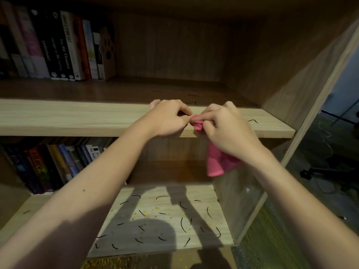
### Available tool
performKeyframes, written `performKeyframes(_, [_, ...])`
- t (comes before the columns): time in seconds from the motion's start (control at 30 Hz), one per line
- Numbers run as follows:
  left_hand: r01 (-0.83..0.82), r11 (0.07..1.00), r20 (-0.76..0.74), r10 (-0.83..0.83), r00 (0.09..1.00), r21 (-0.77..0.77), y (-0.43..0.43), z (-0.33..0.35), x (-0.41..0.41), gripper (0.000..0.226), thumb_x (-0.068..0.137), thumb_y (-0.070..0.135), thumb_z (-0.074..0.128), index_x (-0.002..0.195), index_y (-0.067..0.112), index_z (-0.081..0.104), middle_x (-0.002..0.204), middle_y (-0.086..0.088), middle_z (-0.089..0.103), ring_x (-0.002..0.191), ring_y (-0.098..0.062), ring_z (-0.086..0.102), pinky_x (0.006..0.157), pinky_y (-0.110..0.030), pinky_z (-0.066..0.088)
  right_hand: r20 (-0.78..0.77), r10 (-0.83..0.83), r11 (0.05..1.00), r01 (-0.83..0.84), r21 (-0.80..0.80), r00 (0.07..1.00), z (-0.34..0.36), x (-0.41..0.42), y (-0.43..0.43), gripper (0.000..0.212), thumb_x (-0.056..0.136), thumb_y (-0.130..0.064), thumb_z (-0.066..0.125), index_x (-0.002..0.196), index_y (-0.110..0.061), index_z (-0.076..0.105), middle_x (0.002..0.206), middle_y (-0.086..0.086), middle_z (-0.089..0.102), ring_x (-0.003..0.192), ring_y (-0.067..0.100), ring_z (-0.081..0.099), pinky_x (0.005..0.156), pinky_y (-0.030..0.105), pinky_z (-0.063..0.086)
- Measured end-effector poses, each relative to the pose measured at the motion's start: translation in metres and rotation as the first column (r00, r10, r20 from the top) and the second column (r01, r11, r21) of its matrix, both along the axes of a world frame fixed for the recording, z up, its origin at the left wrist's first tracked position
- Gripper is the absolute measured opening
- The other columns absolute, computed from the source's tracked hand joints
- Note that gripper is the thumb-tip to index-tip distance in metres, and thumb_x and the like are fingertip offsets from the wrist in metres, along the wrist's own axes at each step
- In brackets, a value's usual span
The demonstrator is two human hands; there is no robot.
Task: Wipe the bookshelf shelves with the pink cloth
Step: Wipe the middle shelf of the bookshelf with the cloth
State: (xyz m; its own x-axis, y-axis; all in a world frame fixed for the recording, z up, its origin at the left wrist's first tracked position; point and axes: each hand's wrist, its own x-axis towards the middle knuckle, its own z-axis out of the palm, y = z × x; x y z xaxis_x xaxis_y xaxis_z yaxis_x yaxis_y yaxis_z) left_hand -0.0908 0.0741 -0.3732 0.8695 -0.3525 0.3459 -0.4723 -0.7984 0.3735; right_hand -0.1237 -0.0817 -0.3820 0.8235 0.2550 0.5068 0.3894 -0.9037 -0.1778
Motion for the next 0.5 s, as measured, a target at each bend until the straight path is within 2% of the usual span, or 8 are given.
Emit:
performKeyframes(0.07, [-0.001,1.0,0.005,0.001,1.0,0.004,0.001,0.0,0.0,0.031,0.094,0.02,0.044,0.12,0.023,0.061,0.131,0.008,0.054,0.126,-0.012,0.041,0.116,-0.039,0.01,-0.054,-0.023,0.996,0.027,0.079,0.998,0.005,0.003,-0.019,0.033,0.095,-0.017,0.042,0.104,-0.029,0.071,0.11,-0.007,0.062,0.104,0.016,0.045,0.094,0.037,0.039])
performKeyframes(0.13, [-0.012,1.0,-0.012,0.012,1.0,-0.019,0.002,0.001,0.0,0.032,0.093,0.018,0.045,0.121,0.023,0.061,0.131,0.007,0.054,0.126,-0.013,0.04,0.116,-0.038,0.012,-0.025,-0.112,0.989,0.114,0.091,0.993,0.006,0.008,-0.028,0.032,0.094,-0.016,0.042,0.1,-0.027,0.071,0.11,-0.005,0.064,0.101,0.018,0.047,0.091,0.035,0.039])
performKeyframes(0.2, [-0.017,0.999,-0.024,0.016,1.0,-0.045,0.0,0.001,0.0,0.032,0.092,0.017,0.046,0.119,0.023,0.062,0.131,0.006,0.054,0.126,-0.015,0.041,0.115,-0.04,0.018,0.048,-0.159,0.987,0.158,0.016,0.986,0.0,0.003,-0.019,0.032,0.095,-0.019,0.041,0.109,-0.025,0.069,0.11,-0.004,0.062,0.092,0.014,0.036,0.081,0.029,0.035])
performKeyframes(0.27, [-0.024,0.998,-0.023,0.023,0.999,-0.053,-0.001,0.0,-0.001,0.032,0.09,0.017,0.047,0.117,0.023,0.063,0.13,0.005,0.055,0.125,-0.015,0.043,0.114,-0.041,0.022,0.096,-0.112,0.993,0.115,-0.031,0.989,-0.008,-0.006,-0.009,0.034,0.096,-0.022,0.039,0.115,-0.027,0.066,0.111,-0.005,0.059,0.09,0.012,0.03,0.078,0.027,0.031])
performKeyframes(0.33, [-0.033,0.998,-0.02,0.032,0.999,-0.044,-0.002,0.0,0.0,0.031,0.091,0.017,0.047,0.117,0.023,0.063,0.13,0.005,0.055,0.126,-0.015,0.043,0.113,-0.041,0.022,0.054,-0.075,0.997,0.074,0.009,0.996,-0.006,-0.009,-0.016,0.034,0.097,-0.021,0.038,0.115,-0.029,0.066,0.11,-0.007,0.059,0.091,0.012,0.031,0.079,0.027,0.032])
performKeyframes(0.4, [-0.029,0.999,-0.019,0.029,0.999,-0.036,-0.001,0.0,0.0,0.031,0.091,0.018,0.047,0.118,0.022,0.062,0.13,0.006,0.055,0.127,-0.015,0.042,0.114,-0.042,0.022,0.013,-0.133,0.987,0.131,0.093,0.991,-0.001,-0.003,-0.031,0.033,0.097,-0.02,0.039,0.112,-0.026,0.068,0.112,-0.005,0.06,0.092,0.012,0.033,0.08,0.028,0.033])
performKeyframes(0.5, [-0.032,0.998,-0.02,0.031,0.999,-0.045,-0.002,0.0,0.0,0.03,0.091,0.018,0.048,0.117,0.022,0.063,0.129,0.006,0.055,0.126,-0.016,0.043,0.113,-0.042,0.024,0.081,-0.24,0.971,0.237,0.045,0.967,-0.004,-0.004,-0.024,0.032,0.096,-0.022,0.041,0.113,-0.023,0.068,0.112,-0.003,0.06,0.093,0.012,0.03,0.079,0.028,0.031])
